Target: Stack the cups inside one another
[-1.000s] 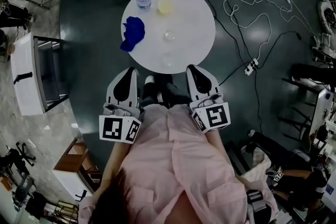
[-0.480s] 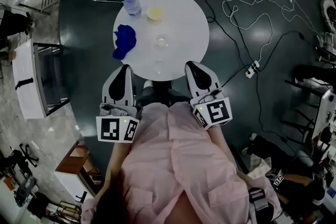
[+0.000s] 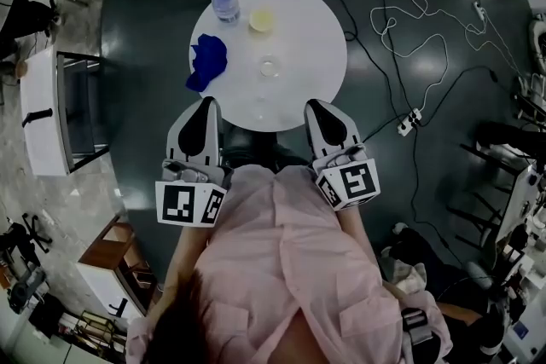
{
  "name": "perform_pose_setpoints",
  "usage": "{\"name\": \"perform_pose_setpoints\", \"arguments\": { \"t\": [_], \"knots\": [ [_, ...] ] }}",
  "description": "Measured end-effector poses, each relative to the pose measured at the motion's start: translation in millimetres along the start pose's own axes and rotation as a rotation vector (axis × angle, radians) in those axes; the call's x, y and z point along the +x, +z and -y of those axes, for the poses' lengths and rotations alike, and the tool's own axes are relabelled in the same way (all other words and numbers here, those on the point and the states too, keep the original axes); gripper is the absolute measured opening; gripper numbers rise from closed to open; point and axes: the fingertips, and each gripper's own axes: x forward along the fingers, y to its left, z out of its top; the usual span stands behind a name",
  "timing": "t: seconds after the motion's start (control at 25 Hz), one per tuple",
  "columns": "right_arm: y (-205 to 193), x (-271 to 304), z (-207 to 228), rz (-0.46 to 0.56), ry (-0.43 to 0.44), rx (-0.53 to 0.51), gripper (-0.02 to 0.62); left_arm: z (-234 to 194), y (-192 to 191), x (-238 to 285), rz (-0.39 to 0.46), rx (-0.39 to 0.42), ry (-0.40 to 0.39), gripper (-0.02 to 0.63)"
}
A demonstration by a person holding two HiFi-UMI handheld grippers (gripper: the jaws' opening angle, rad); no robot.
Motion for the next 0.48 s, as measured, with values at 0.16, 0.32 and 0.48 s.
{"name": "perform_pose_setpoints", "arguments": {
  "t": [0.16,0.32,0.48],
  "knots": [
    [2,6,-4,-0.001,-0.005,0.015,0.034,-4,3,5,-0.018,-0.002,-0.022,0.015],
    [7,6,0,0.009,-0.030,0.029,0.034,-4,6,11,-0.030,0.001,-0.043,0.015],
    [8,7,2,0.009,-0.044,0.028,0.034,-2,9,16,-0.032,0.003,-0.066,0.014]
  ]
}}
